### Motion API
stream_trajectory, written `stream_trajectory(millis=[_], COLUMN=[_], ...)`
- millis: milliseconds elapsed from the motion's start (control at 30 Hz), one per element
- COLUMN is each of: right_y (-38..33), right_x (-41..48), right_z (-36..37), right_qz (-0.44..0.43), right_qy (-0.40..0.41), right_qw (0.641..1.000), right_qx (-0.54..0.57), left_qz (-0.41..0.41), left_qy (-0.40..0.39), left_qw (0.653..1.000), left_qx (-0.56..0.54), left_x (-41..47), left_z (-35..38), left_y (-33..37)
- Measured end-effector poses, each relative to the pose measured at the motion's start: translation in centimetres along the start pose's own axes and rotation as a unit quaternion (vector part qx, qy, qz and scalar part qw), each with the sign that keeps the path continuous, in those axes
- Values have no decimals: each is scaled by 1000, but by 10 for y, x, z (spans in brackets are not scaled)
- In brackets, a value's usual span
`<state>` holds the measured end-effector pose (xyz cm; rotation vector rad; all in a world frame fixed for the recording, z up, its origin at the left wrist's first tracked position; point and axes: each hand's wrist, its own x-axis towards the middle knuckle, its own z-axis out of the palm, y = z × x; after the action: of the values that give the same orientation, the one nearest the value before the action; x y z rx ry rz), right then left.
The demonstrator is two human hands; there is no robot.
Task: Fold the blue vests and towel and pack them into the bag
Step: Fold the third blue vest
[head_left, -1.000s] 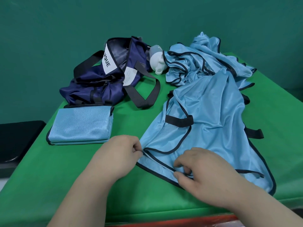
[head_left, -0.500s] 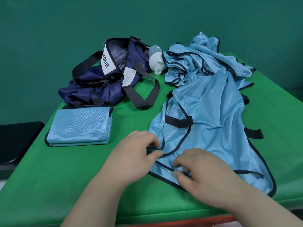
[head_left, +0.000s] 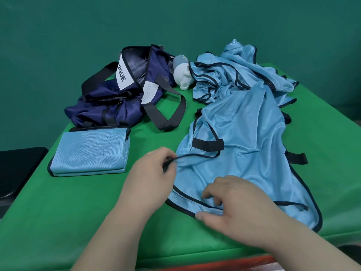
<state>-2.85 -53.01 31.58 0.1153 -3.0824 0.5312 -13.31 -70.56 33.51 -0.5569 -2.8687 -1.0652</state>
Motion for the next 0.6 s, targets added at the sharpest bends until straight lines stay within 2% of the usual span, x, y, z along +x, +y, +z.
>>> stream_trajectory(millis=[133,300,500,600], right_y=[-7,-19,-28,-23], right_x=[-2,-14,-34,-49], right_z=[-3,-4,2,11], right_qz=[18,24,37,51], right_qy=[-7,-10,0,43], right_qw=[999,997,994,990], right_qx=[-37,-77,-101,-122], left_qz=[-67,-60,-8,-2], left_qy=[69,103,51,-27], left_qw=[994,989,998,999], left_qx=[-58,-91,-47,-41], left_x=[4,5,2,3], left_z=[-7,-13,-24,-28], left_y=[1,-4,-11,-19])
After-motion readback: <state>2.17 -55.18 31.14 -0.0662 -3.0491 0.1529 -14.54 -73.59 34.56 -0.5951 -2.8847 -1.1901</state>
